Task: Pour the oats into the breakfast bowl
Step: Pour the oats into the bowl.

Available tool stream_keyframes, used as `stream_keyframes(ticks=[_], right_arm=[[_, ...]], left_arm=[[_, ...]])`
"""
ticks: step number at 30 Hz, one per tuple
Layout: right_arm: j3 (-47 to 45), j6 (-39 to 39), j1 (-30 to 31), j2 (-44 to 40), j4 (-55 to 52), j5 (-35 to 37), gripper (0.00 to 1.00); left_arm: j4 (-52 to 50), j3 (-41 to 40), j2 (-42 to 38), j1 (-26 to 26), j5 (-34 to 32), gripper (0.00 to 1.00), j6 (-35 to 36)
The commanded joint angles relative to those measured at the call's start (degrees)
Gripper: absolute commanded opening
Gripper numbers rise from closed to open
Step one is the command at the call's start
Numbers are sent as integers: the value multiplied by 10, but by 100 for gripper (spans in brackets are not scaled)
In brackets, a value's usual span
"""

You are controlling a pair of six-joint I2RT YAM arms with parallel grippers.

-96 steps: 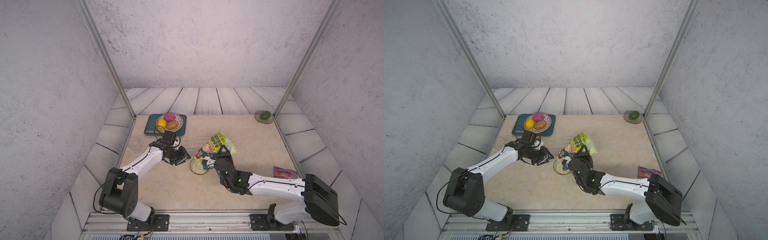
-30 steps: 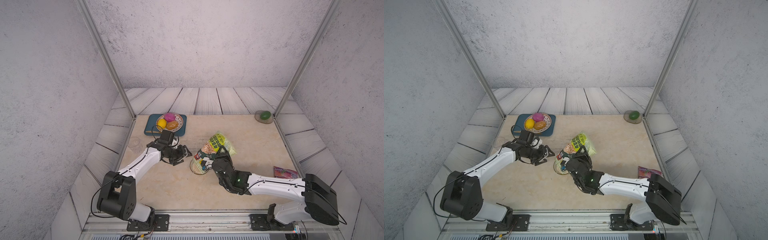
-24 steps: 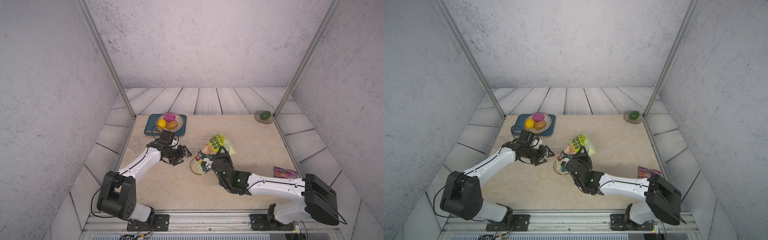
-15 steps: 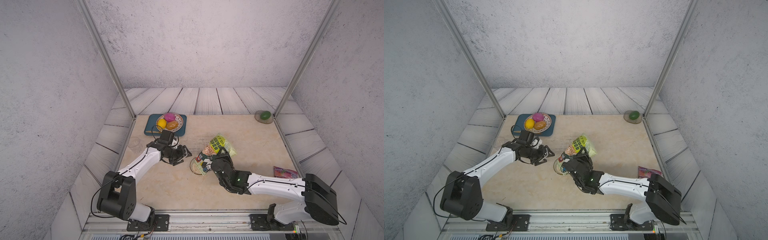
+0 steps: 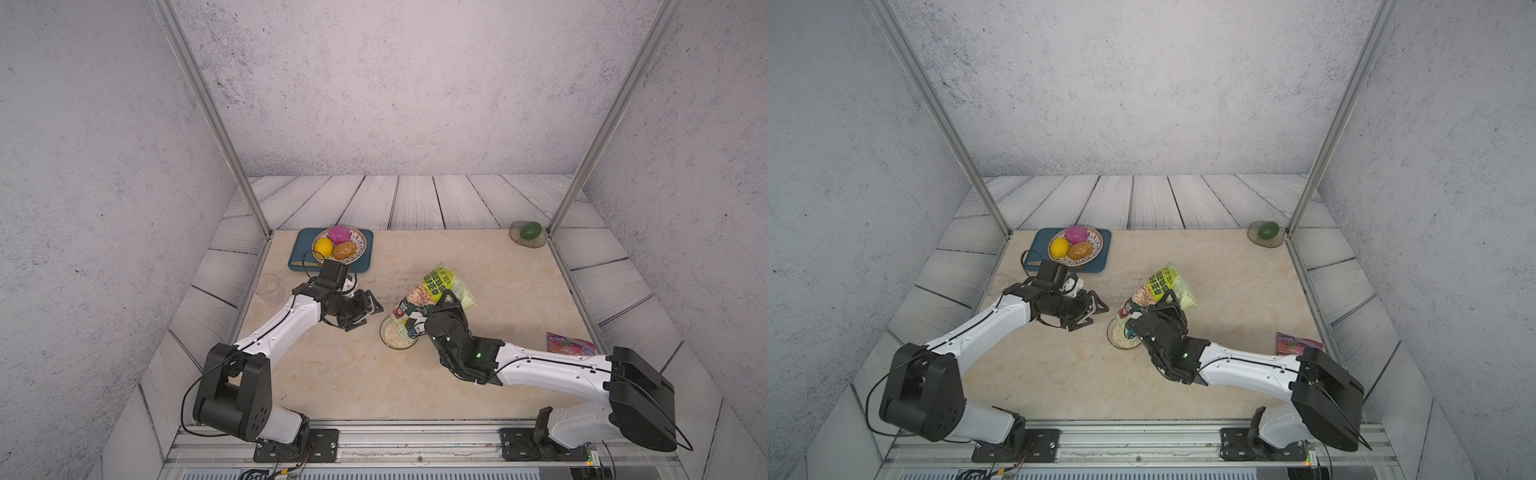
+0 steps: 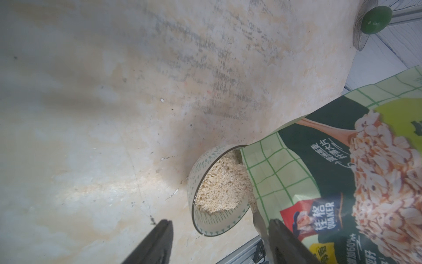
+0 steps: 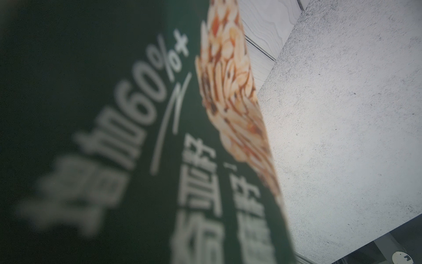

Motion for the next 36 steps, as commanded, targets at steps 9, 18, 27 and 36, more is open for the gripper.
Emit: stream_keyframes(ticks=[9, 18, 27, 36], right_arm=[[29, 56, 1, -41, 39, 57, 0], [62, 249, -1, -46, -146, 75, 0], [74, 413, -3, -67, -287, 81, 0], [94, 592, -3, -57, -416, 56, 0]], left_arm=[[-10, 10, -20, 7, -7, 71, 5], [-16, 18, -21, 7, -6, 71, 5], [-24, 23, -23, 7, -7, 71, 4], [-23, 26, -27, 7, -5, 70, -3]])
